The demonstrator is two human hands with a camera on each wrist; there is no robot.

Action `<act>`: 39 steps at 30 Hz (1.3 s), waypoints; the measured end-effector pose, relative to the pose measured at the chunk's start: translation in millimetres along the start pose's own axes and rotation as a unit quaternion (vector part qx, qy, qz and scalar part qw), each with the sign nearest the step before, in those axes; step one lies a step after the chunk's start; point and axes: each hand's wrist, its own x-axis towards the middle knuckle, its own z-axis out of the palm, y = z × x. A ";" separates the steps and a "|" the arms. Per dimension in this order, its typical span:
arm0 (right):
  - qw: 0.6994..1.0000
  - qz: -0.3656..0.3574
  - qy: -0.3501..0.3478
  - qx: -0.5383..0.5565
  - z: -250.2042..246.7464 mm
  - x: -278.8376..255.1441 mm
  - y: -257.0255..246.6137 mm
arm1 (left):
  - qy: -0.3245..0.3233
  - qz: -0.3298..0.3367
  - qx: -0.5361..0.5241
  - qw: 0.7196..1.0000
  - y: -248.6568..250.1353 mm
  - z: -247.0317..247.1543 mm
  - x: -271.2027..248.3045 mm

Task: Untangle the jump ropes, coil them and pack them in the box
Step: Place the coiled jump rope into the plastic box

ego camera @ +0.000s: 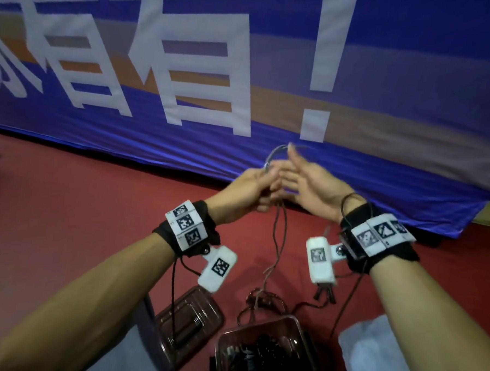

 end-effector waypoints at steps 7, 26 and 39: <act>0.930 0.099 -0.161 -0.316 8.2 6.4 69.0 | 0.093 0.067 -0.269 0.956 36.9 -45.7 4.4; 0.985 -0.151 0.084 0.011 26.4 19.5 22.4 | -0.133 -0.035 0.198 0.971 -18.8 -41.6 -17.0; 0.958 0.078 -0.090 -0.262 18.9 19.6 87.5 | 0.109 0.065 -0.248 0.961 14.9 -54.1 4.8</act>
